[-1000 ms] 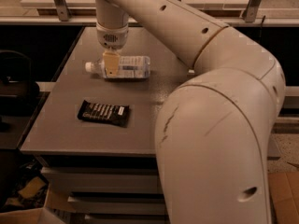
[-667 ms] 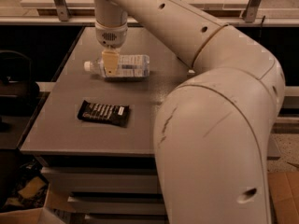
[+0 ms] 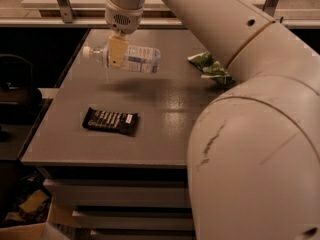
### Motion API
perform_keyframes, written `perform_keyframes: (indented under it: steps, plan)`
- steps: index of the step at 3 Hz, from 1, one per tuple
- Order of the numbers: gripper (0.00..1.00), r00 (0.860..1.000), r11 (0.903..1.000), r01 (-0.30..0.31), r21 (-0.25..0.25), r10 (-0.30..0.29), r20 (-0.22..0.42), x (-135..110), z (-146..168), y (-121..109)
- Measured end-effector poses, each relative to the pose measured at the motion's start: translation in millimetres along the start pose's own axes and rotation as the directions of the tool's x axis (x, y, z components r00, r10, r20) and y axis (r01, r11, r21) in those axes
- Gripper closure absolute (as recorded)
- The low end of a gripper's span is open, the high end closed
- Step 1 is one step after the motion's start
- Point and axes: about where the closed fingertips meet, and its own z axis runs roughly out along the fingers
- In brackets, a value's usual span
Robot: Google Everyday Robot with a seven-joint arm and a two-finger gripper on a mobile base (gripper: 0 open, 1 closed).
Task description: Place blue plastic bottle upright
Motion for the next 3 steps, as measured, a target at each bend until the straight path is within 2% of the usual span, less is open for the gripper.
perform_keyframes:
  steps: [1,2,3]
  plan:
    - [1.00,0.986,0.9999,-0.015,0.003,0.014,0.164,-12,-24,9]
    - [1.00,0.936,0.9995,-0.006,-0.030,0.016,0.352,-33,-32,21]
    - [1.00,0.843,0.9977,0.006,-0.067,0.031,0.537,-57,-35,32]
